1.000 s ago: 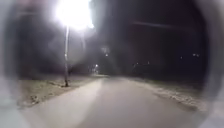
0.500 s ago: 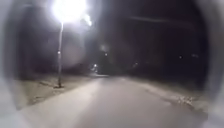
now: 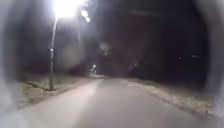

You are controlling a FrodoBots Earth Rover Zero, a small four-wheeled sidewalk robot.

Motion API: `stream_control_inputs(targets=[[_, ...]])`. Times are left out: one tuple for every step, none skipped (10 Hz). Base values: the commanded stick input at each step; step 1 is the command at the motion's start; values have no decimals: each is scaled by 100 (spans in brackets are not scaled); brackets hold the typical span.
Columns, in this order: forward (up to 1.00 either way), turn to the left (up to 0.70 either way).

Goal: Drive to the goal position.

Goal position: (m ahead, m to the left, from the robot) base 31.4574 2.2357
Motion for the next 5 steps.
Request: stream_control_inputs(targets=[[100, 10], [100, 7], [100, 5], [100, 5], [100, 5]])
